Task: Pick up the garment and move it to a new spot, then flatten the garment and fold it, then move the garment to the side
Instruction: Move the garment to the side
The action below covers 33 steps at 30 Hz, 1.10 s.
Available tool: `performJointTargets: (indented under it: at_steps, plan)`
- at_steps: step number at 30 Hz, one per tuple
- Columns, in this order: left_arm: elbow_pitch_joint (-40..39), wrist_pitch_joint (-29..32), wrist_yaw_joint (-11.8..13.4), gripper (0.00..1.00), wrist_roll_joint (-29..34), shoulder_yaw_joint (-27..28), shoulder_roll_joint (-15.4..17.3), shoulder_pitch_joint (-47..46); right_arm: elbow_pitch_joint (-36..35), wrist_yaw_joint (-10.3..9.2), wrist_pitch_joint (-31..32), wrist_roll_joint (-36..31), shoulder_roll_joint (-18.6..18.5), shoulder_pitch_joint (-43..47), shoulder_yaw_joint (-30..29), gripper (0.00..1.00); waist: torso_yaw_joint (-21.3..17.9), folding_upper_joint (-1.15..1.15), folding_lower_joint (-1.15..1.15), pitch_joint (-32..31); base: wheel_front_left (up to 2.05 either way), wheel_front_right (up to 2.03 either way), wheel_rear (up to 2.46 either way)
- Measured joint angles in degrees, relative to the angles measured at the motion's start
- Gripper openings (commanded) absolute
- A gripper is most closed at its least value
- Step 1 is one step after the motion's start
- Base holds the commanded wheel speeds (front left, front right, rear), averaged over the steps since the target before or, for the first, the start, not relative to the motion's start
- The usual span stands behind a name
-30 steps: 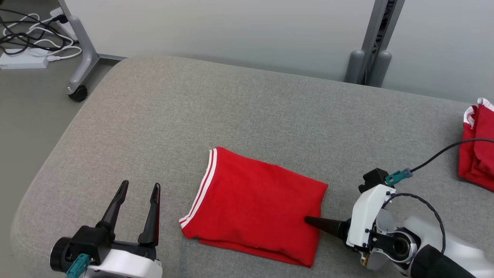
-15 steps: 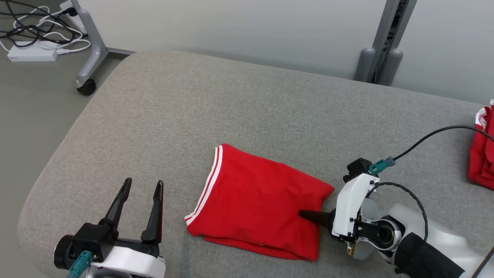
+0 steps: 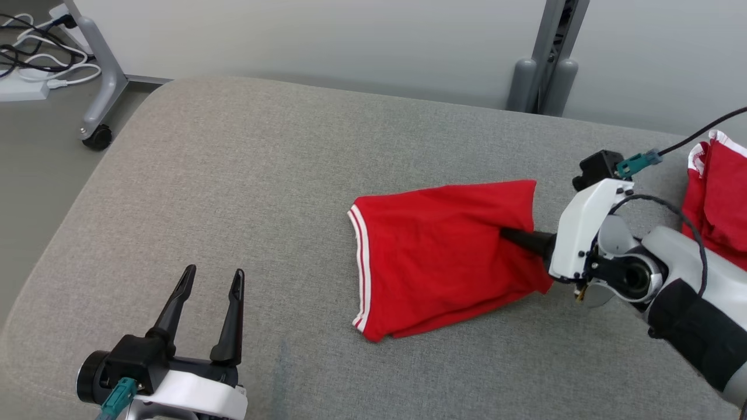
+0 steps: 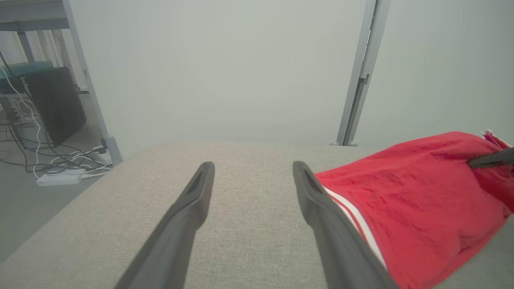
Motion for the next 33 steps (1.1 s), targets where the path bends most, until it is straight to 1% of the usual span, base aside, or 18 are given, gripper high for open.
performJointTargets:
  at_steps: [9, 17, 24, 33]
  plan:
    - [-0.7, 0.0, 0.0, 1.00, 0.0, -0.3, 1.1, -0.9, 1.8, 0.00, 1.1, -2.1, -4.8, -5.9, -0.6, 0.00, -2.3, 0.00, 0.00, 1.8, 0.00, 0.00, 0.00]
    - [-2.0, 0.0, 0.0, 1.00, -0.1, -0.7, 2.8, -2.6, 3.0, 0.00, 4.5, -4.4, -9.4, -11.4, 0.0, 0.00, -5.5, 0.00, 0.00, 4.6, 0.00, 0.00, 0.00]
    - [-2.6, 0.0, 0.0, 1.00, -0.5, -1.5, 4.2, -4.4, 5.8, 0.00, 7.7, -6.9, -11.1, -17.2, 1.0, 0.00, -7.6, 0.00, 0.00, 7.7, 0.00, 0.00, 0.00]
    - [-4.2, 0.0, 0.0, 1.00, -0.7, -1.2, 5.4, -5.3, 6.8, 0.00, 9.7, -9.3, -14.1, -23.0, 1.4, 0.00, -9.0, 0.00, 0.00, 11.1, 0.00, 0.00, 0.00]
